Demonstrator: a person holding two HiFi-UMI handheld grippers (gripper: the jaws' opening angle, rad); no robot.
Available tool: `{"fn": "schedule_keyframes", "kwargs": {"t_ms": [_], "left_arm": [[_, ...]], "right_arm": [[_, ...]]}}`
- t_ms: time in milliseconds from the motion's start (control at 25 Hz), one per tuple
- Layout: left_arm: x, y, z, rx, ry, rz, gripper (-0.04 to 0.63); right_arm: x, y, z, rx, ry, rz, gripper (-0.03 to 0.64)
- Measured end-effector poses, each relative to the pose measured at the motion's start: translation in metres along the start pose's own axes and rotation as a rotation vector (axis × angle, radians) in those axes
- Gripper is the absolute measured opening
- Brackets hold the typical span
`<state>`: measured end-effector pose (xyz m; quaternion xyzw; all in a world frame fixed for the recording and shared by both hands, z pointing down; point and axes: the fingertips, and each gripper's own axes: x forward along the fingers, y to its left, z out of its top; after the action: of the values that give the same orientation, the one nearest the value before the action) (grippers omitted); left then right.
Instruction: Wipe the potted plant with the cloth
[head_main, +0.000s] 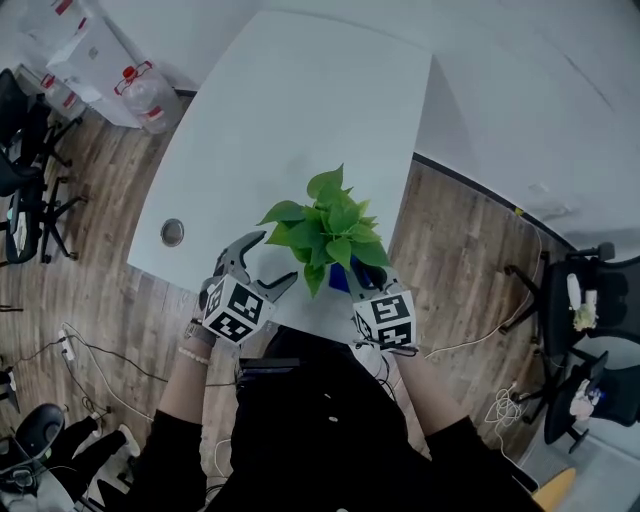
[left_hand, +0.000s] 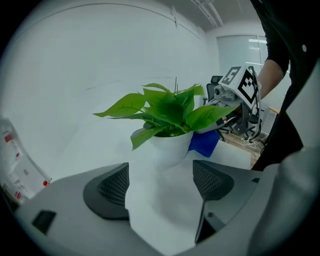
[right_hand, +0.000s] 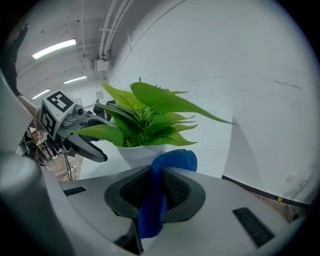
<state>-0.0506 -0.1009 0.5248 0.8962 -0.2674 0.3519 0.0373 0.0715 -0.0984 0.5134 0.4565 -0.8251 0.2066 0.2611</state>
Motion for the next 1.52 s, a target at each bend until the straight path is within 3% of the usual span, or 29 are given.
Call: {"fn": "schedule_keyframes", "kwargs": {"t_ms": [240,560,800,960,1200,1520], "left_arm": [[0.017,0.022,0.001,0.132,0.028,-0.06,0.396],[0.035,0.036,0.019,0.103,-0.026,-0.138,0.396],[0.039,0.032,0.026,0.145,-0.036,-0.179,0.397],[0.039,0.022,0.034,0.115,-0.068,-0.181,0.397],[0.036,0.012,0.037,0.045,-0.104,-0.124,0.397],[0.035,-0.001,0.036,-0.002,-0.11,-0.044,0.397]], "right_arm": [[0.018,-0.017,0.015,-0.076,0.016,0.004,0.083],[0.045,-0.036,0.05,-0.272,0.007,0.035,0.084],[0.058,-0.029,0.071,-0.492,-0.014,0.172,0.083],[0.057,-0.021,0.072,-0.587,-0.002,0.245,0.083],[0.044,-0.014,0.059,-0.589,0.01,0.287,0.083],[0.025,-0.006,0.039,-0.508,-0.013,0.229,0.083]]}}
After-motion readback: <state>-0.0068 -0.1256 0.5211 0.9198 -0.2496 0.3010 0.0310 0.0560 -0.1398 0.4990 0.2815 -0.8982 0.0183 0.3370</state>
